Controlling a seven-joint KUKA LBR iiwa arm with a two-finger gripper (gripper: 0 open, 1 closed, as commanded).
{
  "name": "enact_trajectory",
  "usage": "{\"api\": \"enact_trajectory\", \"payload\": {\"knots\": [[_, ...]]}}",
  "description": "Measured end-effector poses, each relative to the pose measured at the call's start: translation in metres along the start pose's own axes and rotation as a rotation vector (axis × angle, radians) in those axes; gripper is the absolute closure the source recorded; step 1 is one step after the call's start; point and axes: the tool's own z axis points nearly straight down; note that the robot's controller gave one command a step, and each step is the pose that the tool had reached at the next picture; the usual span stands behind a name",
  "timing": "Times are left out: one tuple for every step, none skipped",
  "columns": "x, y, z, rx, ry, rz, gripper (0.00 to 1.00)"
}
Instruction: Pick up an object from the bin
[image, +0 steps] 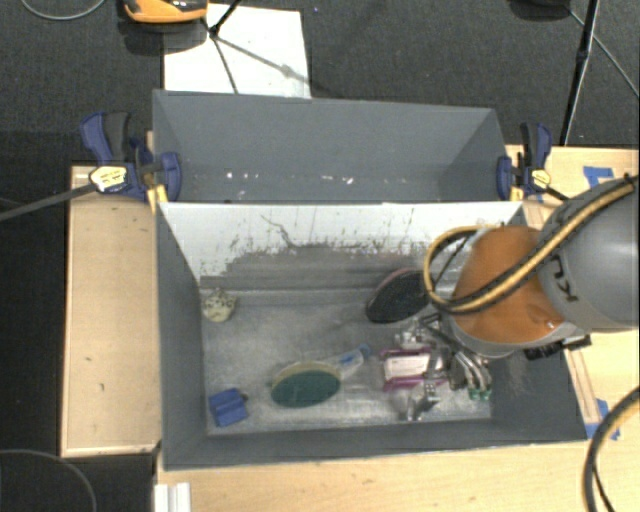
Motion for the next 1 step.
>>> {"api": "enact_trajectory", "payload": {"knots": [[0.0041,0.0135,-0.0300,0.001,0.003,0.359,0.00]]}}
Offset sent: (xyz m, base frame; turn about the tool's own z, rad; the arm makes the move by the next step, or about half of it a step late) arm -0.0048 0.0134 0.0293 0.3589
